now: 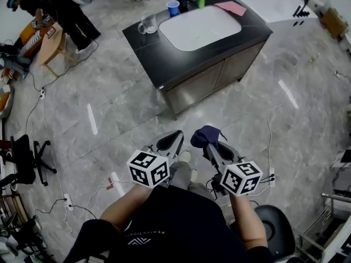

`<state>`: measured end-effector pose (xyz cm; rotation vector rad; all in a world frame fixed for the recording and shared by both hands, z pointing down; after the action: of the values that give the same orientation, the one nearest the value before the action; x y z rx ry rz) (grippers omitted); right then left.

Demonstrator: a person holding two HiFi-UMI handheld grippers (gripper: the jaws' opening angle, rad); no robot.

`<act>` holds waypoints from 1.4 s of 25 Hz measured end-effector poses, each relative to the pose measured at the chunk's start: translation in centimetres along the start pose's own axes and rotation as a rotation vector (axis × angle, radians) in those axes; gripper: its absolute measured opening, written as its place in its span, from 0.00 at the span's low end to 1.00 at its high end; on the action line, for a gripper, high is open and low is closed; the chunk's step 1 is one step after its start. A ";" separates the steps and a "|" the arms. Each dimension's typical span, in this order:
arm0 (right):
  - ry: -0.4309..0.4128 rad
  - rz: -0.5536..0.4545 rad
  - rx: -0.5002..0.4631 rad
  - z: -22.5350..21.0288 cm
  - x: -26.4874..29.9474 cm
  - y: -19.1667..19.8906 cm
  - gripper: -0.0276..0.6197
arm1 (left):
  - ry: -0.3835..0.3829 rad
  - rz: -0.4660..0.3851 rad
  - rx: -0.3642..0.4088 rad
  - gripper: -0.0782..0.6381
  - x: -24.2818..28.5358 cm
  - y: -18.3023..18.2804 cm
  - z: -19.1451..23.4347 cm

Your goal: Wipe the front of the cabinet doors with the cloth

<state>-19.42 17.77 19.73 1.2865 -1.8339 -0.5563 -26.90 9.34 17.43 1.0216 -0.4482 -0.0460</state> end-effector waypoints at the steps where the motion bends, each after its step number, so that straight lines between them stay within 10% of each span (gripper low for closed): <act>1: -0.001 -0.004 0.001 -0.1 0.2 -0.4 0.15 | 0.005 -0.004 -0.005 0.11 0.5 -0.4 0.0; 18: -0.036 0.134 -0.069 -2.4 9.3 -2.8 0.15 | 0.082 0.022 -0.069 0.11 6.0 -2.0 5.0; 35: -0.253 0.239 -0.142 -9.7 10.4 -6.8 0.15 | -0.164 -0.017 -0.083 0.11 13.7 -1.8 4.5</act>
<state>-9.27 6.48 24.07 0.9196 -2.0785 -0.7292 -15.91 1.39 22.59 0.9440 -0.5820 -0.1628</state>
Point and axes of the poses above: the fingertips, and each gripper's own axes: x forward along the fingers, z to its left, y out of its underside, the point moved 1 cm from there along -x, backward along the fingers, and after that the axes turned 3 degrees about -z, right-handed, at the moved point
